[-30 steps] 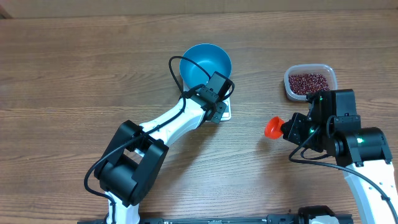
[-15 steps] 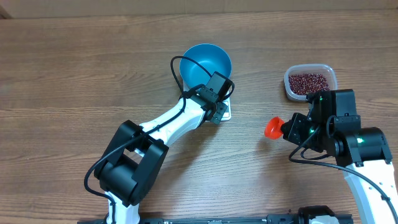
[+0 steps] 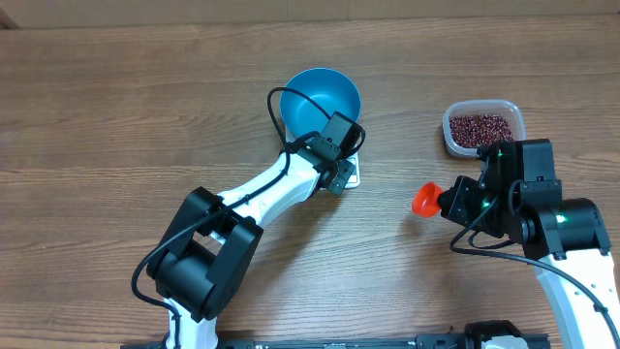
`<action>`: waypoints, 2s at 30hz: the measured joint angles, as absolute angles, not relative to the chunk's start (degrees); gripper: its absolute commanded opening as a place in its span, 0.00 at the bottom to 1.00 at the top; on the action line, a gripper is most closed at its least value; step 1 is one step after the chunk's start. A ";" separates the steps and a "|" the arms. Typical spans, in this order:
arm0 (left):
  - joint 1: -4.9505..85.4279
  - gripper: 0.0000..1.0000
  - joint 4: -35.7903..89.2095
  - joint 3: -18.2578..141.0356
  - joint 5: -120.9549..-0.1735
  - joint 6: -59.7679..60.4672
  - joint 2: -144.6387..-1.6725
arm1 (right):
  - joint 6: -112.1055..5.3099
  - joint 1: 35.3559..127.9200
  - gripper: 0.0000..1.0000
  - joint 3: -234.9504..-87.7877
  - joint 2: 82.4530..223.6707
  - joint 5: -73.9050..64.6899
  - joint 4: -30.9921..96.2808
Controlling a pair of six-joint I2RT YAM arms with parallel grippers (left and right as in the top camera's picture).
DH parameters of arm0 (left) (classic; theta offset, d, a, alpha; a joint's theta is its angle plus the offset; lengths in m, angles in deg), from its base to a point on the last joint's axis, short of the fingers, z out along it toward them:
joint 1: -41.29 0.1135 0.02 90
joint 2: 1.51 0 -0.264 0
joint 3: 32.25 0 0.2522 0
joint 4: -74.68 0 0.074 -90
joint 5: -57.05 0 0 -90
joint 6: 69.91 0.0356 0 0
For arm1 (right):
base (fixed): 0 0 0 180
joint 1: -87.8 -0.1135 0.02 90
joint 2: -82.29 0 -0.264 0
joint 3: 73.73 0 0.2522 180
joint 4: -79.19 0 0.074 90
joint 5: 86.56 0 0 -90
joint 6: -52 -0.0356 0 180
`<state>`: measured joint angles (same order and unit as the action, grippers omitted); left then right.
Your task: Scoop item into bowl and weigh 150g on scale
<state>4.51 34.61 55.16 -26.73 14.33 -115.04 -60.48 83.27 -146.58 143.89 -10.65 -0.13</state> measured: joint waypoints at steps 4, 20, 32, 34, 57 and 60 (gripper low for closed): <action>4.51 0.04 34.33 55.36 -26.71 14.33 -115.22 | -60.50 83.27 0.04 -146.58 143.89 -10.65 -0.24; 4.51 0.04 31.18 55.33 -28.26 14.33 -113.71 | -60.48 83.27 0.04 -146.58 143.89 -10.67 -0.37; 5.21 0.04 22.63 55.01 -33.40 16.27 -92.68 | -60.52 83.27 0.04 -146.58 143.89 -10.69 -0.33; 7.27 0.04 20.19 55.01 -35.10 18.28 -88.62 | -60.50 83.27 0.04 -146.58 143.89 -10.67 -0.35; 22.00 0.27 11.38 55.01 -47.47 45.15 -82.70 | -60.48 83.27 0.04 -146.58 143.89 -10.67 0.07; 22.00 1.00 11.36 55.01 -47.65 45.80 -83.31 | -60.48 83.27 0.04 -146.58 143.89 -10.67 0.04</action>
